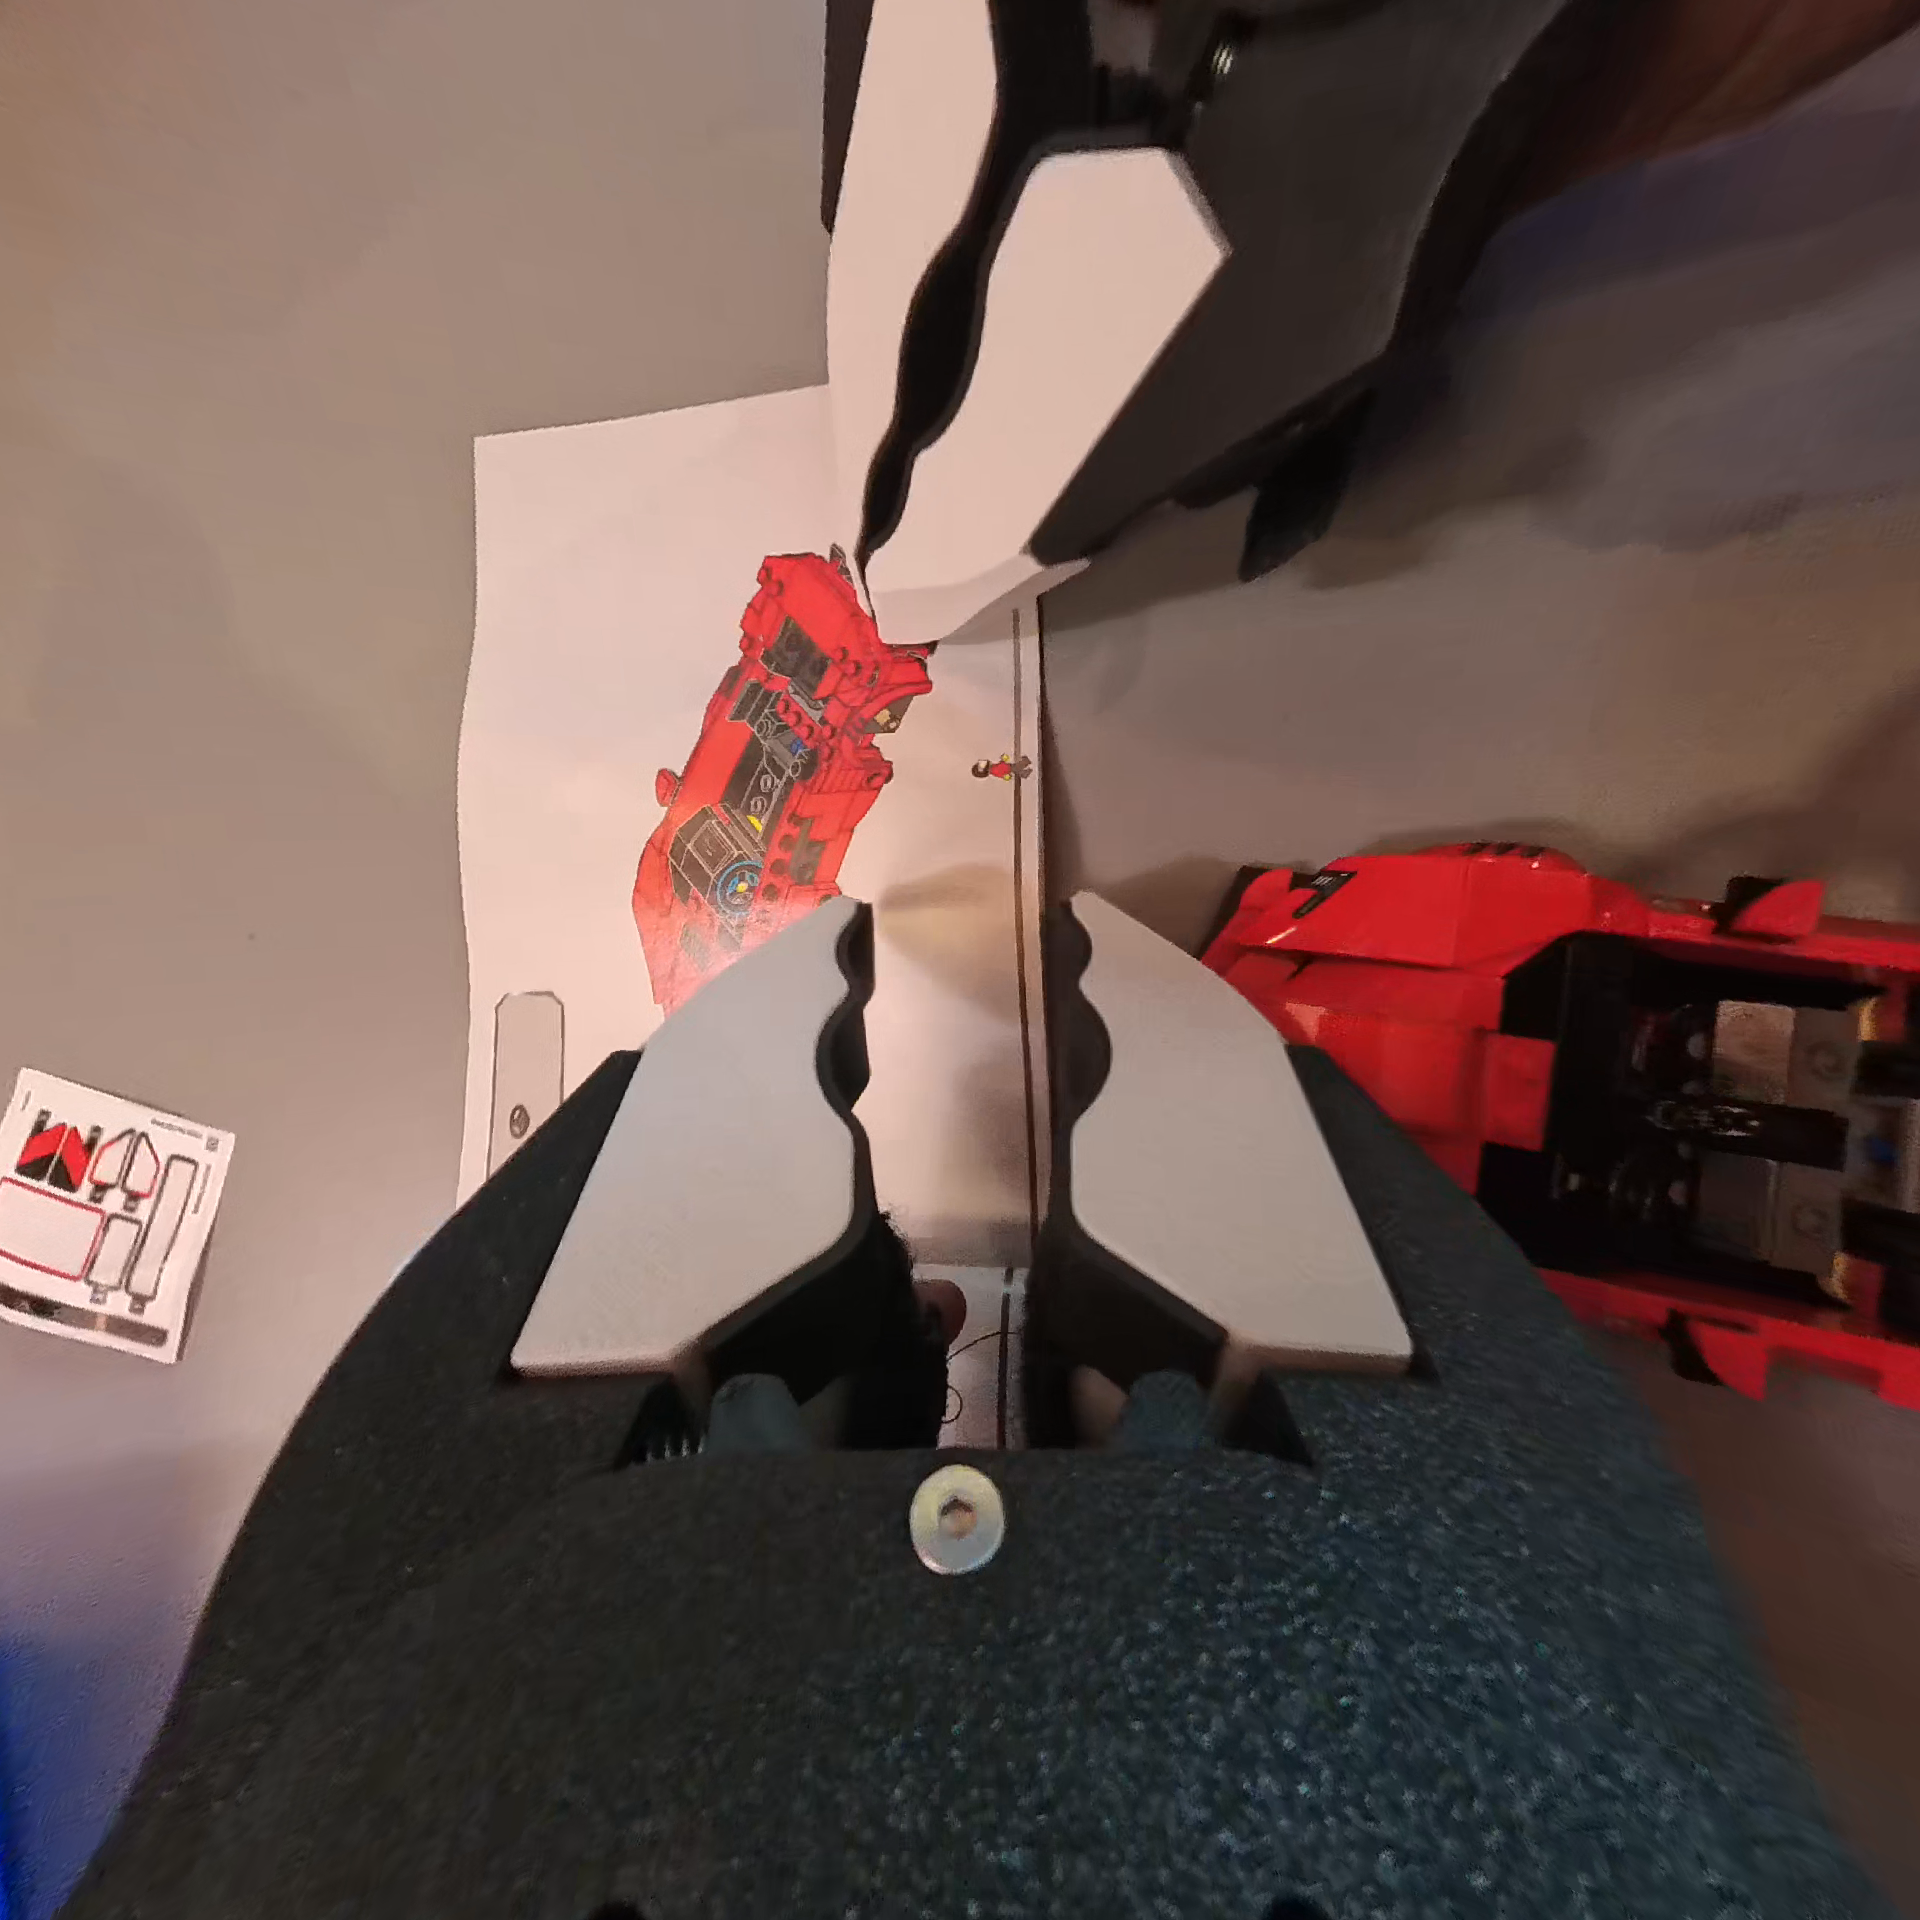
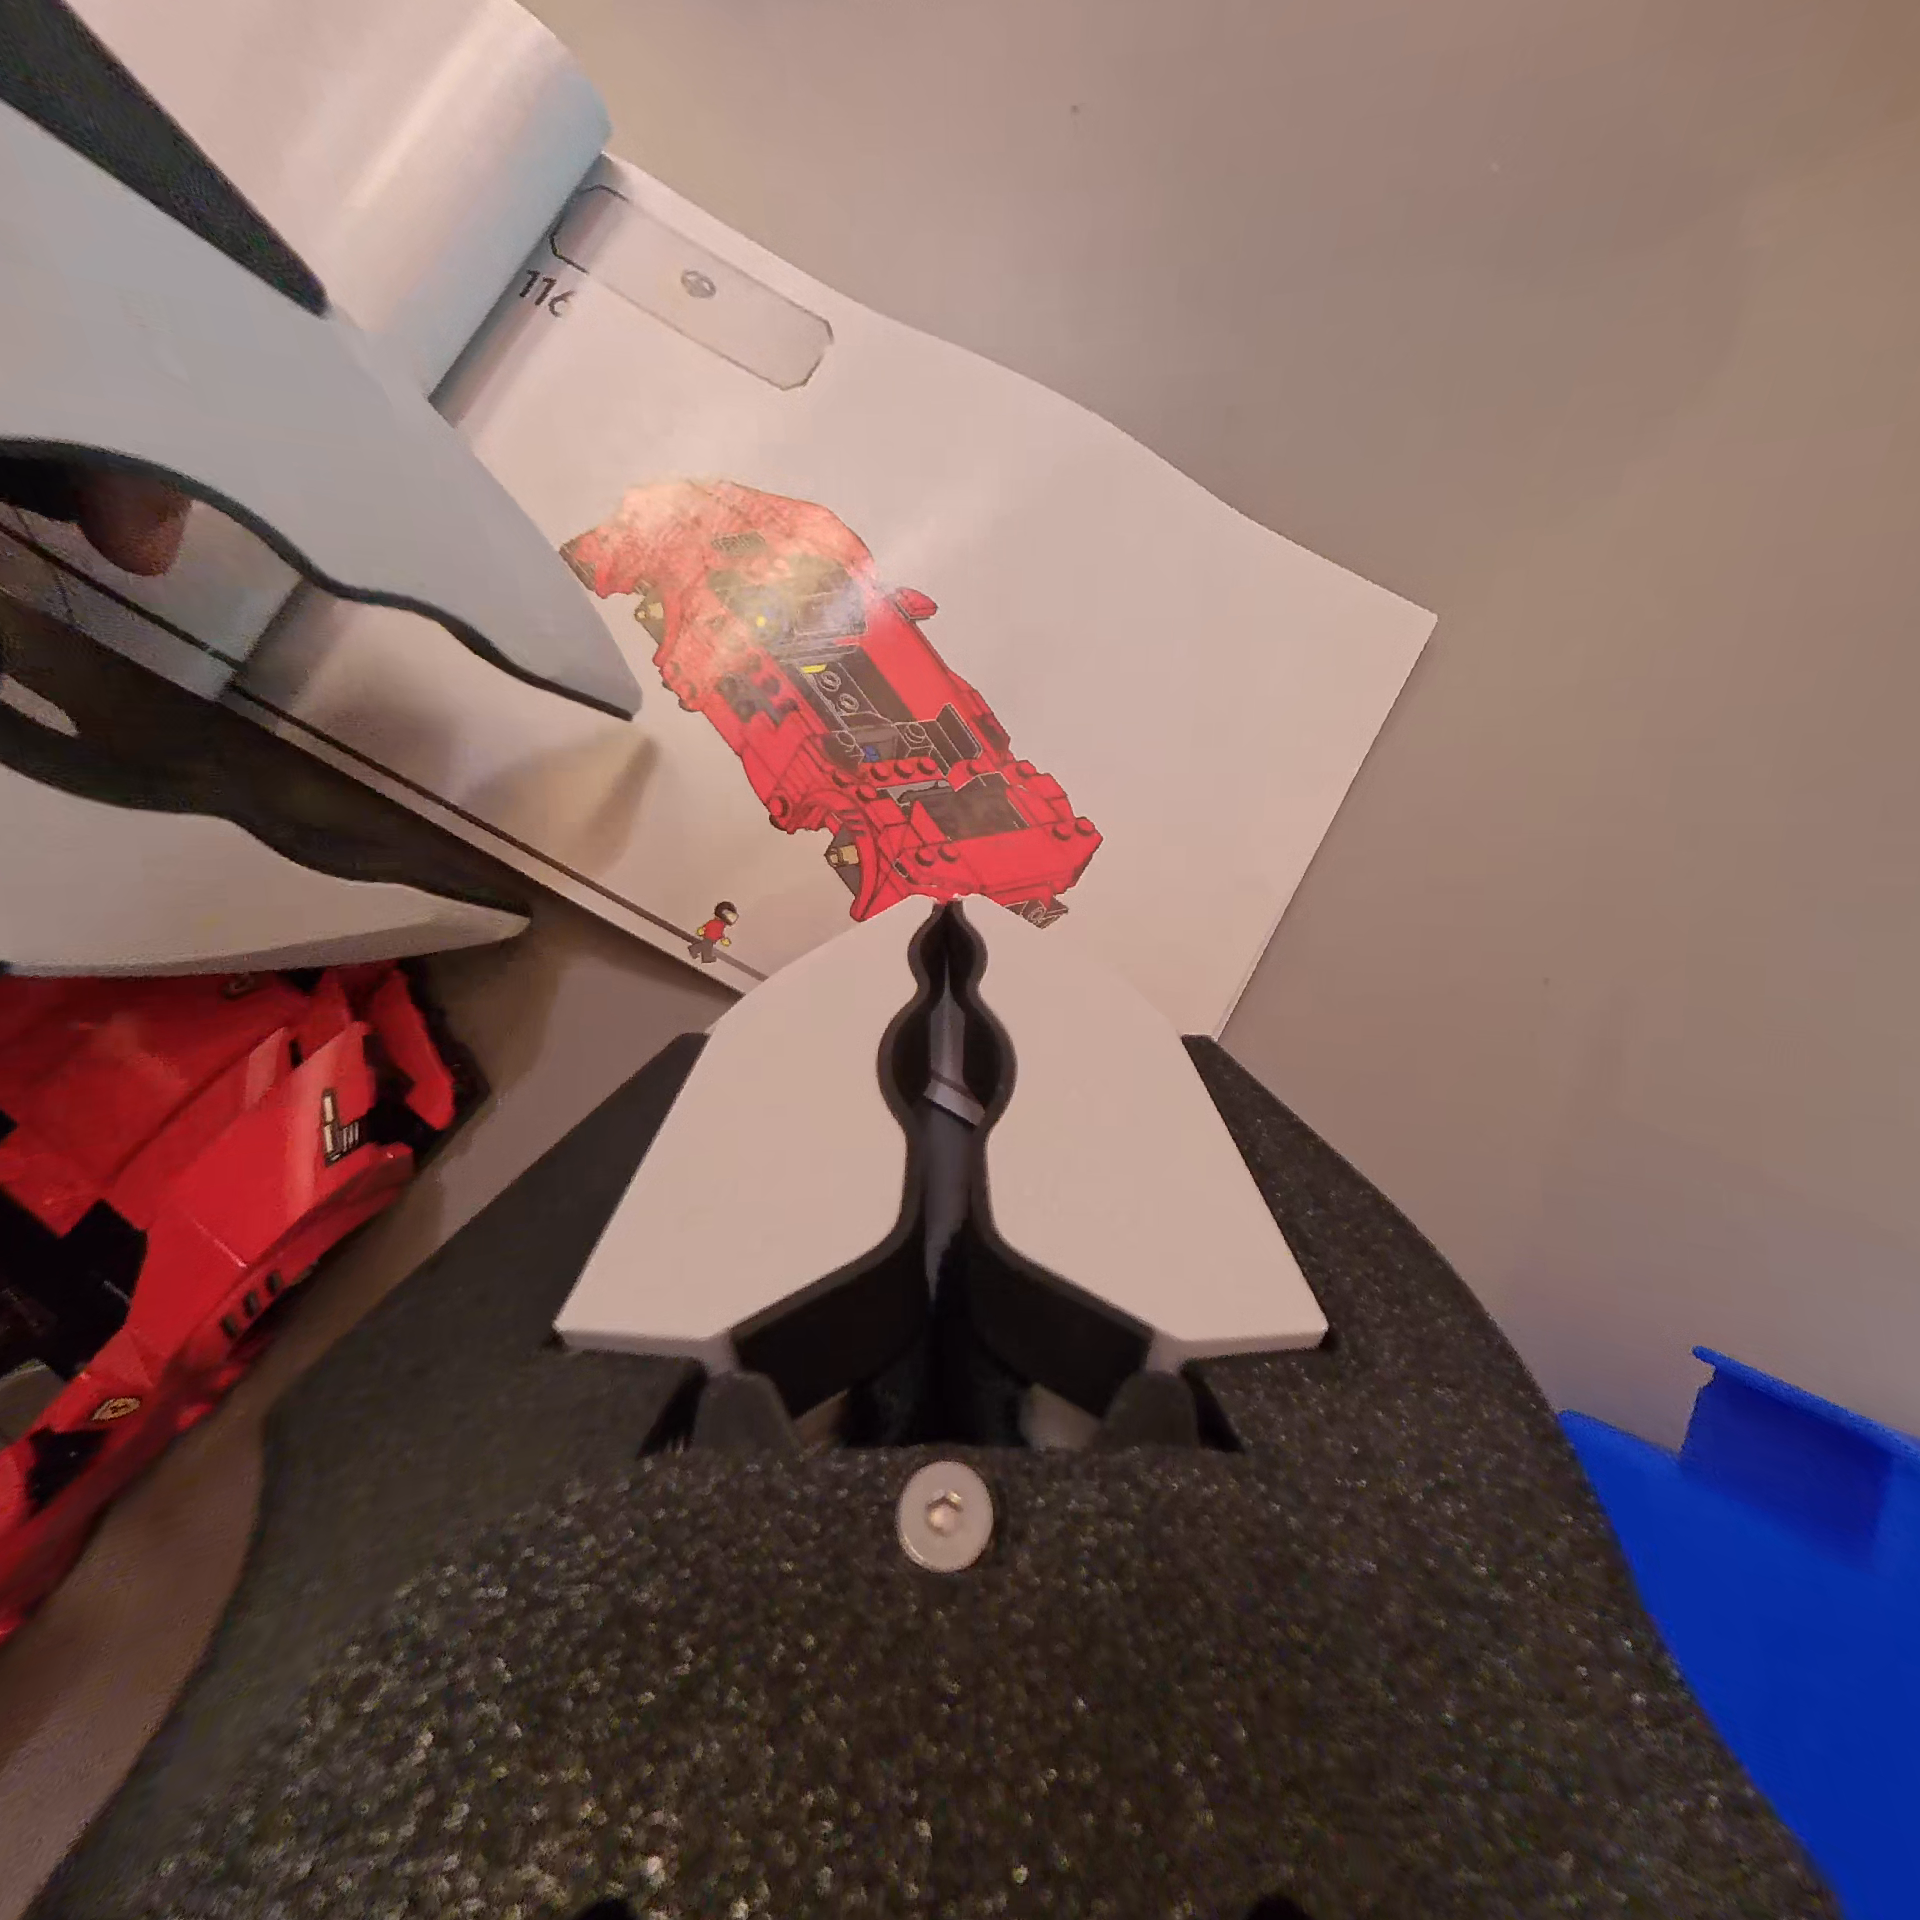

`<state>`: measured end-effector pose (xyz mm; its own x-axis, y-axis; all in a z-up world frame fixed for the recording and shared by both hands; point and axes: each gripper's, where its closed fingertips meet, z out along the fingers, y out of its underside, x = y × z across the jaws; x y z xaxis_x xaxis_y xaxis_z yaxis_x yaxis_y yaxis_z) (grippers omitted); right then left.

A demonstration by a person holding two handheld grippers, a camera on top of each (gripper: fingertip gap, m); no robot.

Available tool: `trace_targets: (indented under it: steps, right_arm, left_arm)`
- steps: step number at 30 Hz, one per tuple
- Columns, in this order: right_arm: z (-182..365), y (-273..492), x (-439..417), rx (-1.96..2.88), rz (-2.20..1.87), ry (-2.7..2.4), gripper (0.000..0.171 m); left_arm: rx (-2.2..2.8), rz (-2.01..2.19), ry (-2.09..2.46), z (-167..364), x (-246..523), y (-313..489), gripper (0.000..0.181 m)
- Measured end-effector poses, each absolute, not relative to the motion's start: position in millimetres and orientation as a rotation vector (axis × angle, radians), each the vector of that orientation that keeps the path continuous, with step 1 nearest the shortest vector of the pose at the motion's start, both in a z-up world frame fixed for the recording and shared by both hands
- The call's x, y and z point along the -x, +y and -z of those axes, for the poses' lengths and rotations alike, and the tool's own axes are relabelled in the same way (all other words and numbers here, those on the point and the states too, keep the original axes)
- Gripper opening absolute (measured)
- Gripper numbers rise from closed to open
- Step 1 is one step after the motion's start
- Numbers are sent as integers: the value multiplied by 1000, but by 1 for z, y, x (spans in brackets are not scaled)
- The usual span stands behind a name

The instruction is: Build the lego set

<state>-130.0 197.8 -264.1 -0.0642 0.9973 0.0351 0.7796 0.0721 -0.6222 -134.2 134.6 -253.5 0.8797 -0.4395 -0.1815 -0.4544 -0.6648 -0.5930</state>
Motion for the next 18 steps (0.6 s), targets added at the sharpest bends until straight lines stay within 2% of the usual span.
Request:
trace_targets:
  steps: [13, 15, 18]
  right_arm:
    - [251, 189, 132, 1609, -722, -1952, 0]
    - [239, 177, 132, 1514, -809, -1979, 34]
    - [236, 171, 128, 1455, -756, -2022, 52]
  left_arm:
    - [2370, -40, 612, 248, 136, 133, 20]
    - [2364, -29, 595, 246, 138, 133, 20]
    - [2360, -29, 577, 244, 140, 133, 19]
